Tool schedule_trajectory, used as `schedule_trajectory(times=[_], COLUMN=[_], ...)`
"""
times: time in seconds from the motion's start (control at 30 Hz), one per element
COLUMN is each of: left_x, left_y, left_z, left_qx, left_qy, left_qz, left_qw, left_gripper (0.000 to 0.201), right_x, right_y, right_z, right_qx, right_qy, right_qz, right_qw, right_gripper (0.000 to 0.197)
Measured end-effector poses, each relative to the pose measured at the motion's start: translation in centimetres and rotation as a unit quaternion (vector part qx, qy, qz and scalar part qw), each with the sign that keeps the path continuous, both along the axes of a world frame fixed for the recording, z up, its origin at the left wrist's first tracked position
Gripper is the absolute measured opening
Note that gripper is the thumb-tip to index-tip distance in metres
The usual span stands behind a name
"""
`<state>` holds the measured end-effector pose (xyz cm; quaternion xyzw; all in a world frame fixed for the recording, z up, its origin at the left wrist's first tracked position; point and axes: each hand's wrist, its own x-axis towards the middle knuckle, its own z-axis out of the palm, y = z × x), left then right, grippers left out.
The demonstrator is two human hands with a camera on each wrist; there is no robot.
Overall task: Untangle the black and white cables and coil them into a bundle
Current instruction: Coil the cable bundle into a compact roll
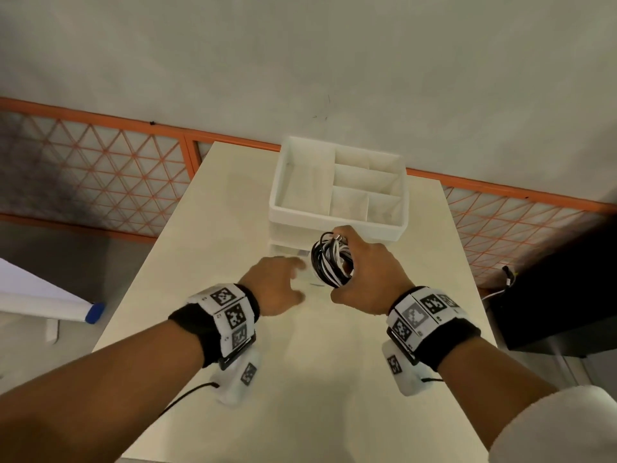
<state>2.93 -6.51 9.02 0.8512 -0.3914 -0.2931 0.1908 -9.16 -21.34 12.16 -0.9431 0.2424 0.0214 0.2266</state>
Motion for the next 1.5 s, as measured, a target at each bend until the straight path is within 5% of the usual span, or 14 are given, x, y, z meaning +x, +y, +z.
schedule_trajectory(times=[0.1, 0.3, 0.43, 0.53, 0.63, 0.87, 0.97, 1.13, 1.33, 1.5], left_x=[-0.1, -0.7, -0.5, -0.1, -0.3, -1.4, -1.6, -1.1, -1.1, -1.0], left_y=[1.6, 3.7, 3.6, 2.8, 1.8, -0.6, -1.3, -2.2, -1.9, -1.5], left_z=[-1.9, -2.9, -1.6, -1.4, -2.3, -4.4, -4.6, -4.3, -2.9, -2.4], left_qx=[0.102, 0.051, -0.150, -0.271, -0.239, -0.096, -0.028, 0.015, 0.016, 0.022], left_qy=[-0.050, -0.055, -0.105, -0.107, -0.076, -0.095, -0.112, -0.103, -0.101, -0.077], left_qz=[-0.016, 0.001, 0.114, 0.065, -0.023, -0.047, -0.051, -0.074, -0.101, -0.120], left_qw=[0.993, 0.997, 0.976, 0.955, 0.968, 0.990, 0.992, 0.992, 0.990, 0.990], left_gripper=[0.054, 0.033, 0.020, 0.045, 0.050, 0.041, 0.041, 0.042, 0.036, 0.044], right_x=[1.1, 3.3, 4.8, 5.5, 6.0, 4.8, 3.9, 0.7, -4.9, -4.5], right_y=[0.1, 0.3, 0.6, 0.7, 0.6, -0.6, -0.9, 0.3, 4.1, 4.3], right_z=[-0.2, -1.6, -2.7, -3.6, -4.1, -6.1, -5.0, -2.3, -7.9, -11.2], right_qx=[-0.033, -0.086, -0.097, -0.090, -0.088, 0.018, 0.026, -0.039, -0.200, -0.233], right_qy=[0.035, 0.117, 0.193, 0.235, 0.240, 0.134, 0.113, 0.023, 0.031, -0.022], right_qz=[0.025, 0.082, 0.122, 0.126, 0.125, 0.118, 0.122, 0.114, 0.109, 0.044], right_qw=[0.999, 0.986, 0.969, 0.960, 0.959, 0.984, 0.986, 0.992, 0.973, 0.971], right_gripper=[0.094, 0.093, 0.097, 0.099, 0.086, 0.103, 0.095, 0.037, 0.070, 0.054])
